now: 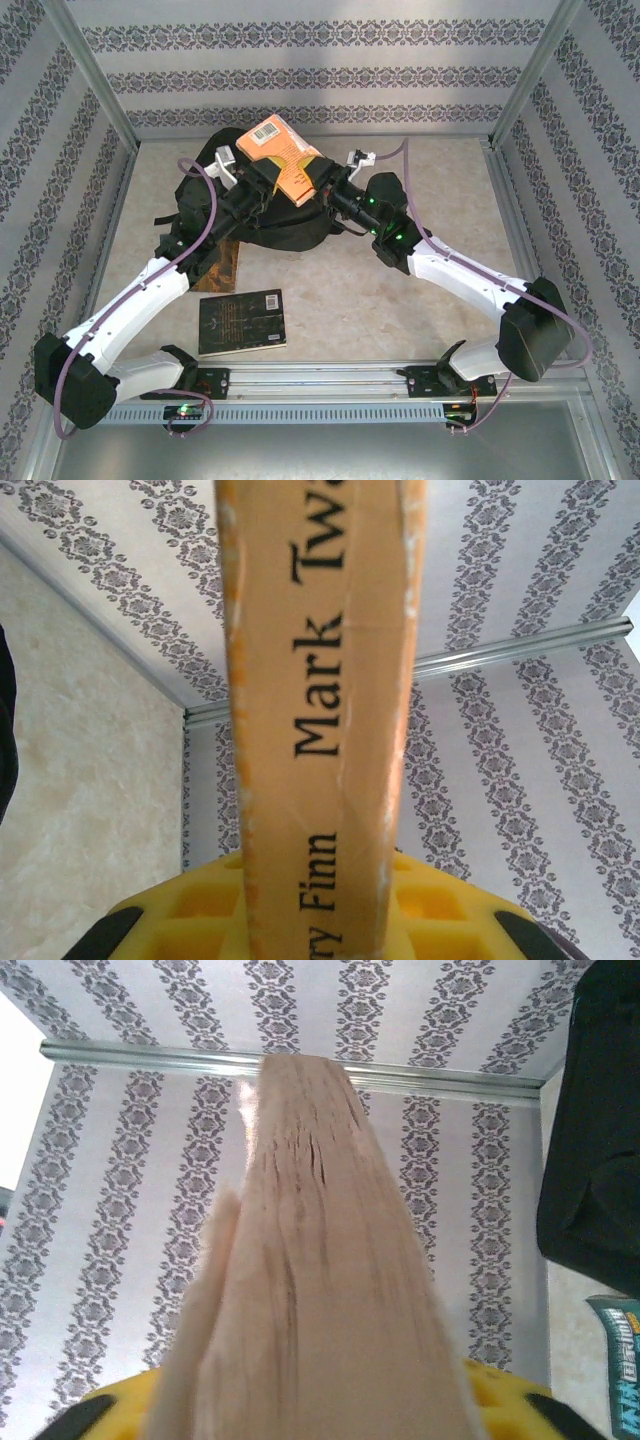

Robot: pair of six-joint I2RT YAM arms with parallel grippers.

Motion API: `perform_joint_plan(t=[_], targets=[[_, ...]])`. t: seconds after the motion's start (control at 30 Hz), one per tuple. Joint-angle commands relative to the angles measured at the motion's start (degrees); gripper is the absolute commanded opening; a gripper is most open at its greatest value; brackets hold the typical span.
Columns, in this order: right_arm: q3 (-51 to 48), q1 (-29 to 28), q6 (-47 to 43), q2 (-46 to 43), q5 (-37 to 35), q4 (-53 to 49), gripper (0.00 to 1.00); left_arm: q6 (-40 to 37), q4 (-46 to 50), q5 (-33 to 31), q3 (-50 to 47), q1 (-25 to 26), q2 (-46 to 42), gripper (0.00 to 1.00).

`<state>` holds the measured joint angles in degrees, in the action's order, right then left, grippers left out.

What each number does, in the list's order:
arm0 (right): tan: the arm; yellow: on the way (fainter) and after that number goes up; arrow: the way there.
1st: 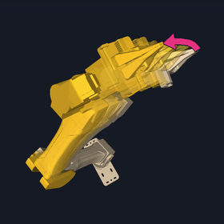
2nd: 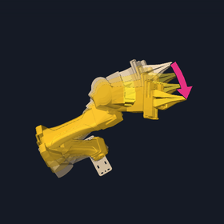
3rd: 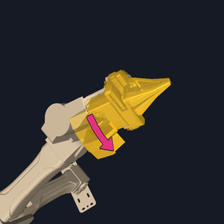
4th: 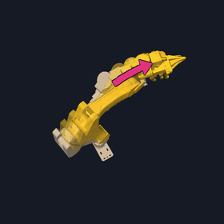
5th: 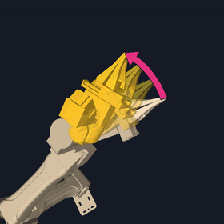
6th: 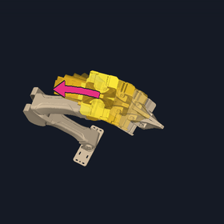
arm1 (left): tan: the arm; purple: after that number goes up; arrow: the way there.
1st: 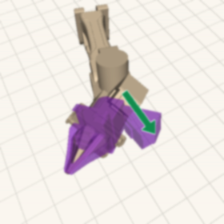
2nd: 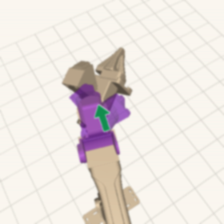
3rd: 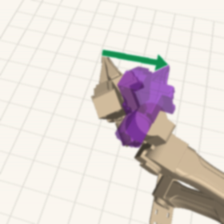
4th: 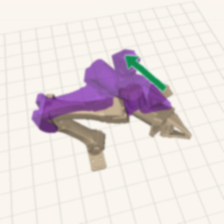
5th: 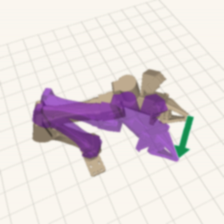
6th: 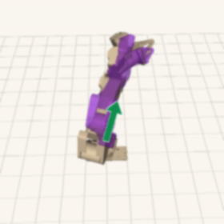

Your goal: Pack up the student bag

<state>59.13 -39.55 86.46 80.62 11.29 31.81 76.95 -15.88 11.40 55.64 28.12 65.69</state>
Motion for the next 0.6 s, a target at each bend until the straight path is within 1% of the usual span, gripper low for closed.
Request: perform_joint_plan(t=[0.0,0.03,0.07,0.1,0.17,0.23,0.3,0.37,0.43,0.5,0.57], targets=[[0.82,-0.22,-4.28,-2.36,-2.79,-2.72,0.19,1.87,-3.96,0.63,-0.76,0.42,0.01,0.06],[0.24,0.16,-4.99,-3.47,-3.21,-4.74,0.14,1.89,-3.16,0.93,-0.94,0.42,0.14,0.11],[-0.67,0.53,-5.24,-4.53,-3.64,-6.11,0.13,1.66,-2.44,1.37,-0.96,0.36,0.42,0.15],[-1.62,1.20,-5.44,-5.66,-3.65,-8.03,0.09,1.03,-1.82,2.04,-0.96,0.30,0.67,0.21],[-2.65,2.99,-6.14,-7.78,-2.19,-13.75,0.01,-0.59,0.28,3.84,-0.96,-0.03,1.43,0.37],[-5.11,5.25,-6.73,-10.80,-0.35,-18.20,0.00,-2.83,4.95,6.49,-0.23,-1.13,2.84,0.49],[-8.42,8.17,-7.26,-14.13,2.45,-22.33,0.00,-7.44,12.29,8.10,2.44,-1.76,4.62,0.54],[-12.75,11.26,-8.16,-18.10,5.21,-24.58,0.00,-15.71,21.71,9.05,7.67,-1.76,7.69,0.57],[-16.14,14.73,-10.59,-22.99,6.92,-30.53,0.00,-24.92,33.43,9.00,15.87,-1.53,12.79,0.59],[-18.30,17.99,-13.44,-27.50,7.55,-38.26,0.00,-32.84,42.75,7.17,22.83,-0.84,17.76,0.61],[-20.04,22.08,-15.67,-31.30,8.54,-45.11,0.00,-40.34,49.17,3.79,29.12,0.50,22.39,0.64]])
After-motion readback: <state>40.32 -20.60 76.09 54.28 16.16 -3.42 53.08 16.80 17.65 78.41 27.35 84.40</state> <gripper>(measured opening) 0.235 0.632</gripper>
